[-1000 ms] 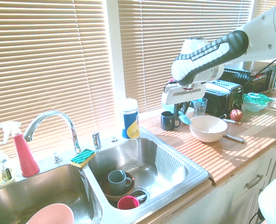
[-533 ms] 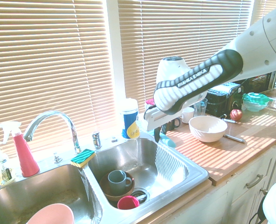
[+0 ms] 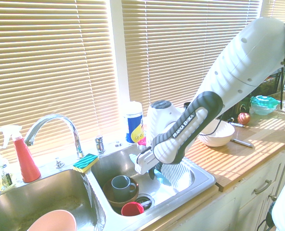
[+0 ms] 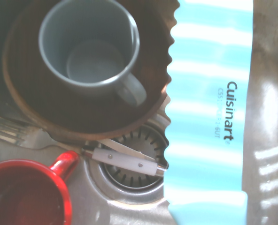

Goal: Put the knife into the sink

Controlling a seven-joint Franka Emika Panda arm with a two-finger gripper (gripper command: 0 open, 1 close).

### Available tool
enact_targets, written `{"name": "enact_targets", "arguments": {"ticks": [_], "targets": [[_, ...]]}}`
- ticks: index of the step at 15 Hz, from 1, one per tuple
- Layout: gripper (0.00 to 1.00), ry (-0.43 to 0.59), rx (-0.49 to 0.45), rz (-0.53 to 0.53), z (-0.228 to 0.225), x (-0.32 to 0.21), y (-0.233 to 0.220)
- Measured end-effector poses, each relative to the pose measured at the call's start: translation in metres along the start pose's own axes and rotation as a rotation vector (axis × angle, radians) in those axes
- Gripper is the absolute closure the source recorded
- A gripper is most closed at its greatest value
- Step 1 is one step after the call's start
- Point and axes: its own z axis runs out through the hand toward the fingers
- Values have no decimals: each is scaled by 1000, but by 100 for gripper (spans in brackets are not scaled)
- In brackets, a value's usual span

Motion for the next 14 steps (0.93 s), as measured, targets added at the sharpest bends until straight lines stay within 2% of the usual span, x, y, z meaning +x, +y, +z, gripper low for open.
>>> {"name": "enact_targets", "arguments": {"ticks": [7, 14], "targets": [[100, -18, -25, 61, 76, -16, -5], [100, -38, -39, 120, 116, -15, -7]]}}
